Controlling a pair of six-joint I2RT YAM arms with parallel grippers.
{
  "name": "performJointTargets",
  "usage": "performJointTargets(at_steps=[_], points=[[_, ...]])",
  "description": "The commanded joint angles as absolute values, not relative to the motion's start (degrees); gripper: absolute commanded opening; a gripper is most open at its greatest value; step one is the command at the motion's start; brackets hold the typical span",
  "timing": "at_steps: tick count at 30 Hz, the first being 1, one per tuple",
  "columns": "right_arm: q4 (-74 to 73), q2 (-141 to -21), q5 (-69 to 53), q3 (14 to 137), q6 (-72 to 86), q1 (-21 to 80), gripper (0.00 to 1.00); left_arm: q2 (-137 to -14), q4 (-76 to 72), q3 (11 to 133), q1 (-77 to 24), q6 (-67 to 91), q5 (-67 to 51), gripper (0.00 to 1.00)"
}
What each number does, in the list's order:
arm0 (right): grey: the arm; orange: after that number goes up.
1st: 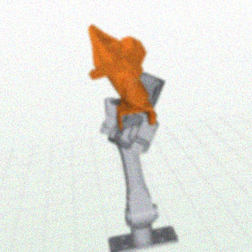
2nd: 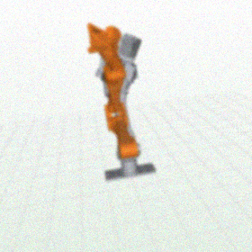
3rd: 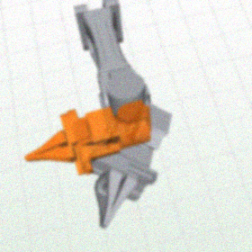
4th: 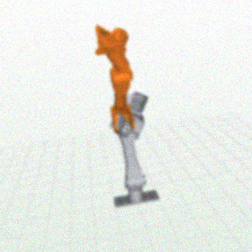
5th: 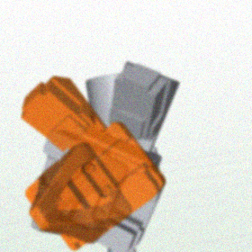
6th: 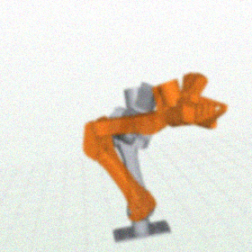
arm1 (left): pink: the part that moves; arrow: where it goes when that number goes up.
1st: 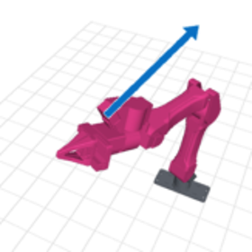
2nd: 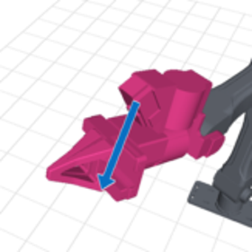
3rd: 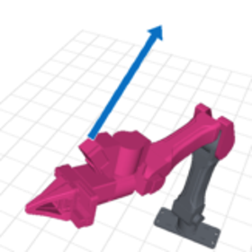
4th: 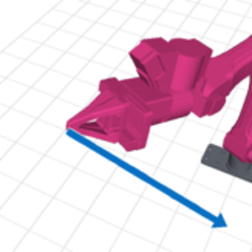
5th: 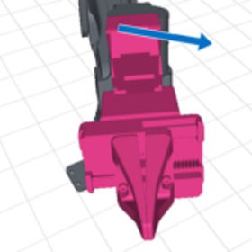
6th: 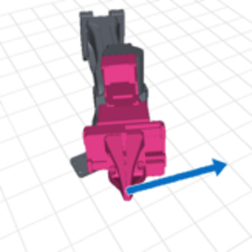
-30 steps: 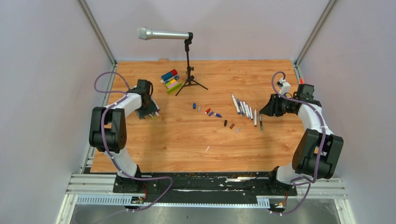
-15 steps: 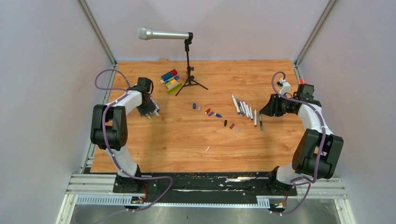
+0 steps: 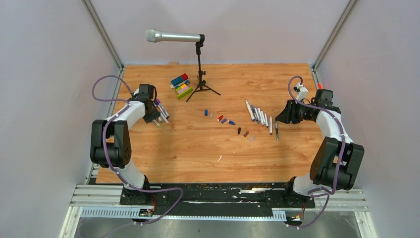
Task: Open the pen caps
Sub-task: Pick up the pen from the center of the board.
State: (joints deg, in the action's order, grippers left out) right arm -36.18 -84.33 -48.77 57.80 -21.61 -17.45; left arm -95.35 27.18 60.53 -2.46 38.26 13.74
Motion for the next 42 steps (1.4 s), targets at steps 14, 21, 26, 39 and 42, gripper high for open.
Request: performJointTargets(at_steps=[14,21,26,39,42], points=[[-35.5,-83.5,-51.1,58.1,-22.9,-17.8,0.34,-99.3,23.7,62.0,2.0,36.9,7.5,0.29],[-35.5,-83.5,-51.2,58.1,-22.9,-17.8,0.34,-101.3,25.1,62.0,2.2,37.2,7.9,0.3],[-35.6,-83.5,-51.4,58.1,-22.9,-17.8,0.34,-102.2,25.6,62.1,2.3,36.8,7.6,0.3],[-35.7,-82.4,-51.7,58.1,-23.0,-18.0,0.34,-101.9,27.7,60.4,4.0,36.7,9.1,0.18],[-35.6,-82.3,-51.9,58.1,-23.0,-18.1,0.34,-101.2,28.1,60.5,4.3,35.9,8.5,0.02]])
